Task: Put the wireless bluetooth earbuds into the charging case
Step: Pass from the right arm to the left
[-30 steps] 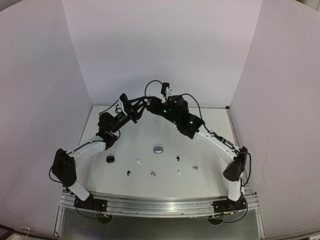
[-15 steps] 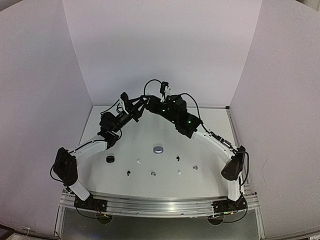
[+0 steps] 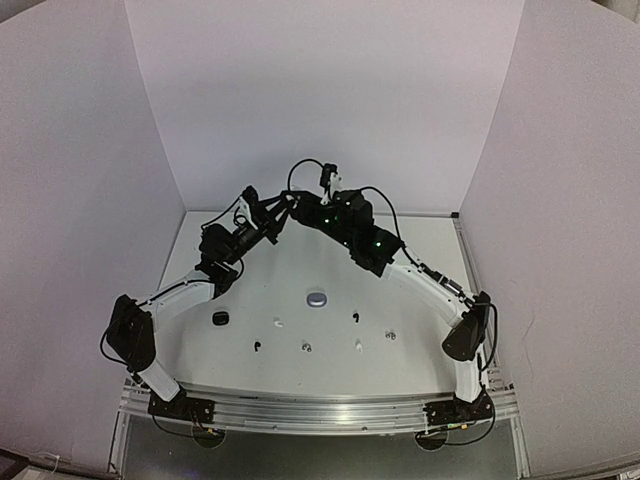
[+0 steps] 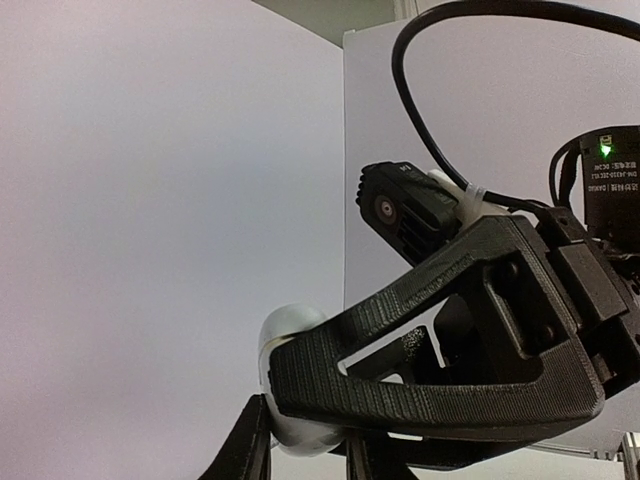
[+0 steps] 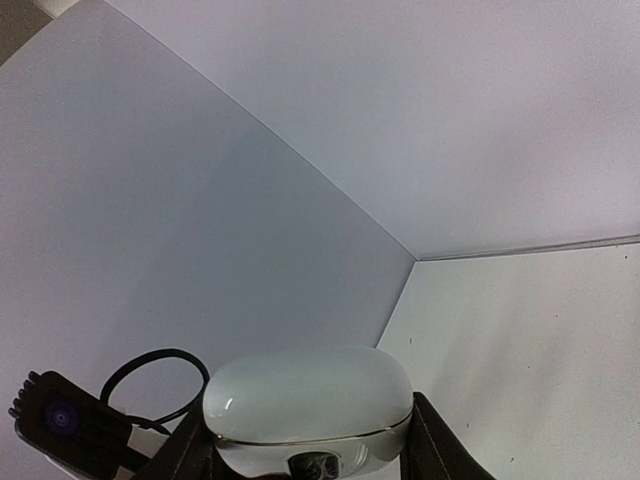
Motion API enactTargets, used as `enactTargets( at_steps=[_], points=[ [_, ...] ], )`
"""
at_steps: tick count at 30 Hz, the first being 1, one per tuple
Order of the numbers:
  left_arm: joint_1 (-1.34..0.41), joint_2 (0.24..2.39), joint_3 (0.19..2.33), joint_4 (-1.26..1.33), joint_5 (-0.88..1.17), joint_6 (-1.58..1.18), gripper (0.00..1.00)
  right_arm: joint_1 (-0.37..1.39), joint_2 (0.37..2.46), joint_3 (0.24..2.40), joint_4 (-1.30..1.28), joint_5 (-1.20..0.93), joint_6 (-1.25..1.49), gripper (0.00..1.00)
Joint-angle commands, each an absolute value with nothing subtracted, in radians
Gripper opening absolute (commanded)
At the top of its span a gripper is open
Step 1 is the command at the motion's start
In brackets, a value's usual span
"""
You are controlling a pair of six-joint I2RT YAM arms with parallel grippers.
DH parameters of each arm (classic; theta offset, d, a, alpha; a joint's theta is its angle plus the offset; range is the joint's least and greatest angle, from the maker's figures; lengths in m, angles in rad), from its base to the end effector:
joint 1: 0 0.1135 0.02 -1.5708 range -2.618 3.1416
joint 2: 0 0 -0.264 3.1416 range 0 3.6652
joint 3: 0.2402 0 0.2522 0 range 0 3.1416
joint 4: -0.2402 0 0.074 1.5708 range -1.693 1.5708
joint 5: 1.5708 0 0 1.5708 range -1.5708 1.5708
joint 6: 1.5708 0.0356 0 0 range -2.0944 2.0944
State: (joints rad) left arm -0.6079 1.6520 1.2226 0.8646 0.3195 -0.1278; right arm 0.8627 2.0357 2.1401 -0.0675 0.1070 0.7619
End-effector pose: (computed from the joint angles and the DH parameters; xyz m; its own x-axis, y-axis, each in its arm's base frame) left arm 0.3112 -0.2301 0.3746 0.2443 -0.3174 -0.9163 0.8138 0.5809 0.0158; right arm 0.3184 0.3660 0.4387 -0.4561 0.5226 -0.7203 -0.5128 0.5072 0.6927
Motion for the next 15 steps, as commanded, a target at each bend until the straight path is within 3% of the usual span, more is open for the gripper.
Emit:
enactTargets(
  at_steps=[1,6,15],
  points=[
    [-0.607,1.617,1.220,0.917,0.323,-0.160,0.00,0.877,2.028,2.115,-0.056,0.043,0.707,0.08],
    [-0.600,1.604,1.206,0.943,0.329,-0.212,0.00,0.876,2.002,2.086,-0.051,0.029,0.640,0.38],
    [-0.598,1.591,1.198,0.938,0.376,-0.247,0.00,0.876,1.954,2.084,-0.023,0.044,0.588,0.70]
  ],
)
